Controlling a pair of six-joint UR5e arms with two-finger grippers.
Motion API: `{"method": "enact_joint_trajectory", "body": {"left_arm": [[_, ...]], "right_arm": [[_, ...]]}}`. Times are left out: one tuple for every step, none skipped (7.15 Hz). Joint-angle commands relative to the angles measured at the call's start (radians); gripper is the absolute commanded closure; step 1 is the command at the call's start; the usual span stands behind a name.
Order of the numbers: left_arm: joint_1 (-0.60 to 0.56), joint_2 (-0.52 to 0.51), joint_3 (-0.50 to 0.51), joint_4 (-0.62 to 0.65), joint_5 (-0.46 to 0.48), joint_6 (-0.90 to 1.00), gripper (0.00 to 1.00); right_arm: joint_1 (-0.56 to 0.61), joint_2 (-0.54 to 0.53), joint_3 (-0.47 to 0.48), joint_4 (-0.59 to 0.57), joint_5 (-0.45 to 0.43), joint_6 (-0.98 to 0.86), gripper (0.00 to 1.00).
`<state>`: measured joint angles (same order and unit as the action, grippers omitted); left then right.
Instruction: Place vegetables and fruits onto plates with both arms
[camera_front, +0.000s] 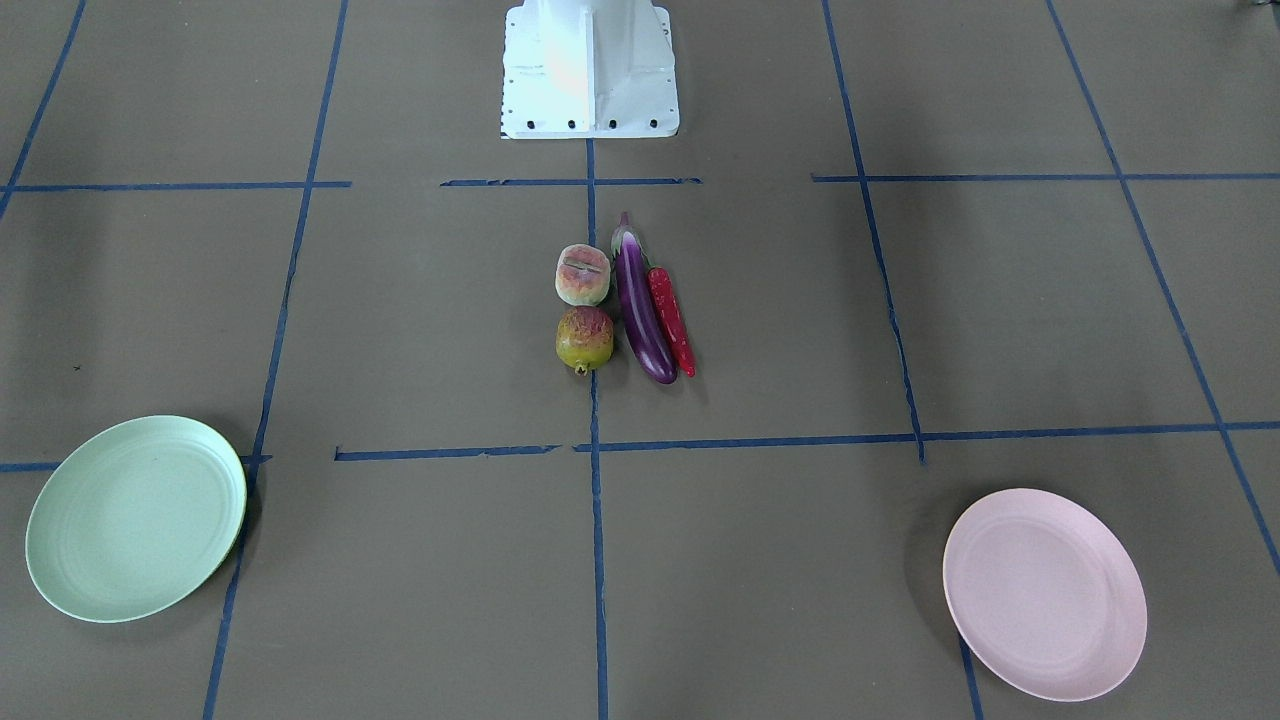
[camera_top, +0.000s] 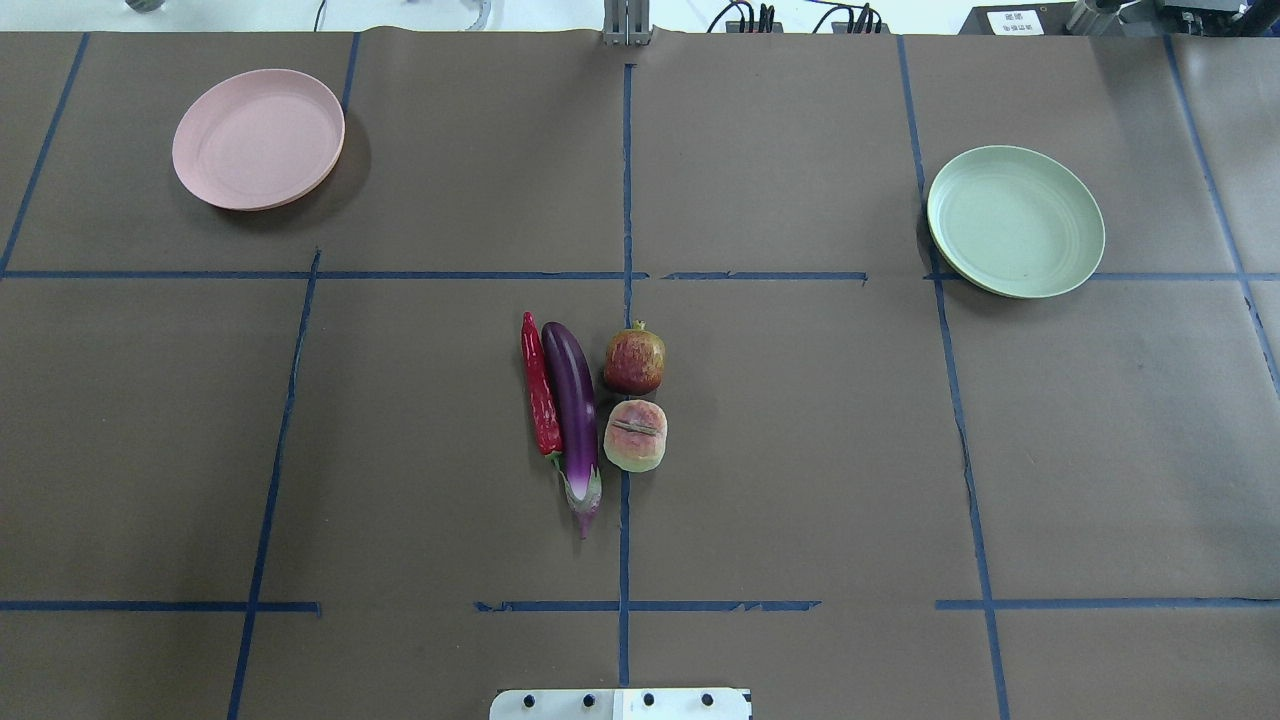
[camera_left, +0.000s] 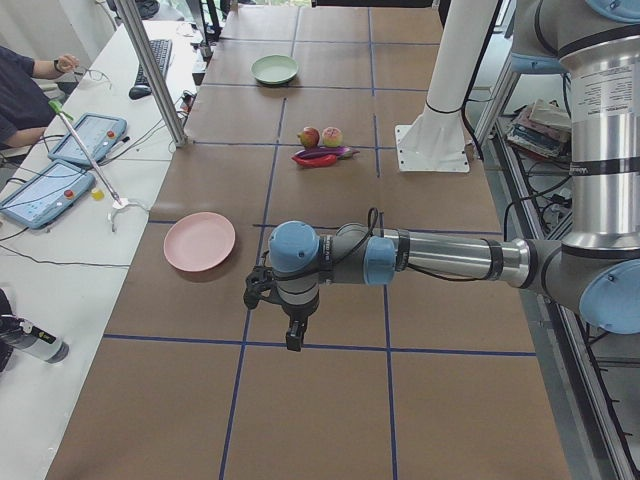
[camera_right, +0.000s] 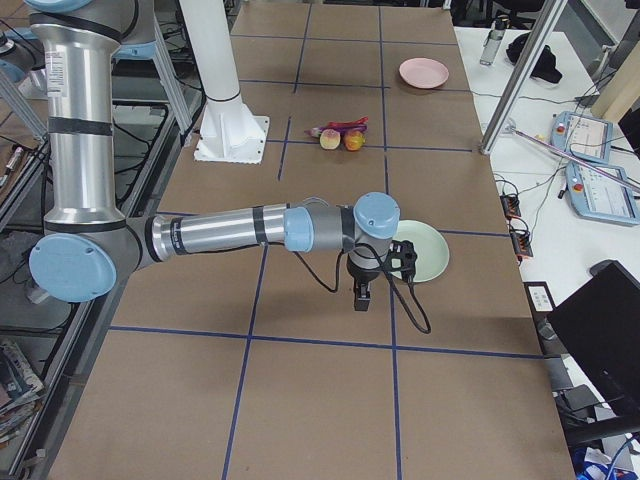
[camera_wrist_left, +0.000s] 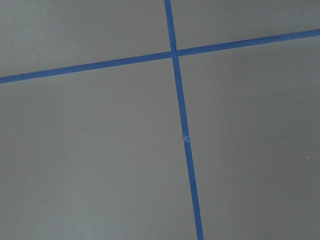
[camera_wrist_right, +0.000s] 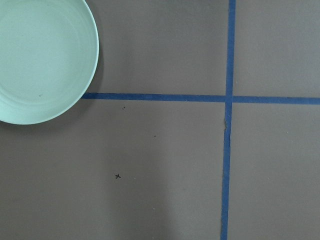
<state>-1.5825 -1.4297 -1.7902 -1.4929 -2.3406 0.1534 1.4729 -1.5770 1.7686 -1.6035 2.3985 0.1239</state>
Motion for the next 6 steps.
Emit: {"method": "enact_joint_trajectory", "body": {"left_arm": [[0.001, -0.001, 0.000, -0.001, -0.002, 0.000, 0.00], [-0.001, -0.001, 0.000, -0.001, -0.002, 0.000, 0.00], [-0.001, -0.001, -0.001, -0.001, -0.003, 0.000, 0.00], [-0.001, -0.001, -0.002, -0.003, -0.003, 0.000, 0.00], [0.001, -0.001, -0.002, -0.003, -0.003, 0.000, 0.00], [0.001, -0.003, -0.002, -0.003, -0.003, 0.001, 0.00]], "right_arm": [[-0.086, 0.064, 0.002, 0.168, 0.002, 0.125, 0.08], [-0.168, 0.104, 0.009, 0.215, -0.001, 0.225, 0.01], [-0.271, 0.192, 0.020, 0.232, -0.010, 0.399, 0.00], [-0.393, 0.318, 0.019, 0.228, -0.072, 0.613, 0.00], [-0.524, 0.401, 0.017, 0.225, -0.182, 0.772, 0.00], [-0.659, 0.478, 0.011, 0.215, -0.323, 0.921, 0.00]]}}
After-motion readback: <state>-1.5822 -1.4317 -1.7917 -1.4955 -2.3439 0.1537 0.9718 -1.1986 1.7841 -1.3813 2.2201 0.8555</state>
